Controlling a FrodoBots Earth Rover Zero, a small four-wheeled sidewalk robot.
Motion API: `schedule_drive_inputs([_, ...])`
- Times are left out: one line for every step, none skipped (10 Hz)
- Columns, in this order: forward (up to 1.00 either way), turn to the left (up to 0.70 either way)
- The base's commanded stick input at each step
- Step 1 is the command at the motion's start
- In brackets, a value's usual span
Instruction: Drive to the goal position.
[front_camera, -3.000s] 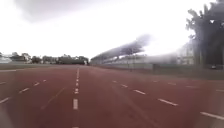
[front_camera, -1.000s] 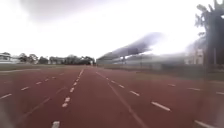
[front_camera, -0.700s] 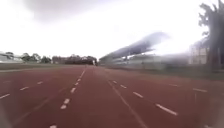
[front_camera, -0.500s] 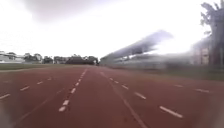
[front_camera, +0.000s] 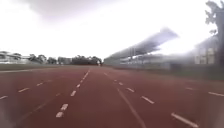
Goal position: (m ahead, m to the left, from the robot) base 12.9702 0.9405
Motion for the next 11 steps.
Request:
schedule_drive_inputs([0.45,0.00])
schedule_drive_inputs([0.45,0.00])
schedule_drive_inputs([0.45,0.00])
schedule_drive_inputs([0.45,0.00])
schedule_drive_inputs([0.45,0.00])
schedule_drive_inputs([0.45,0.00])
schedule_drive_inputs([0.45,0.00])
schedule_drive_inputs([0.45,0.00])
schedule_drive_inputs([0.45,0.00])
schedule_drive_inputs([0.45,0.00])
schedule_drive_inputs([0.45,0.00])
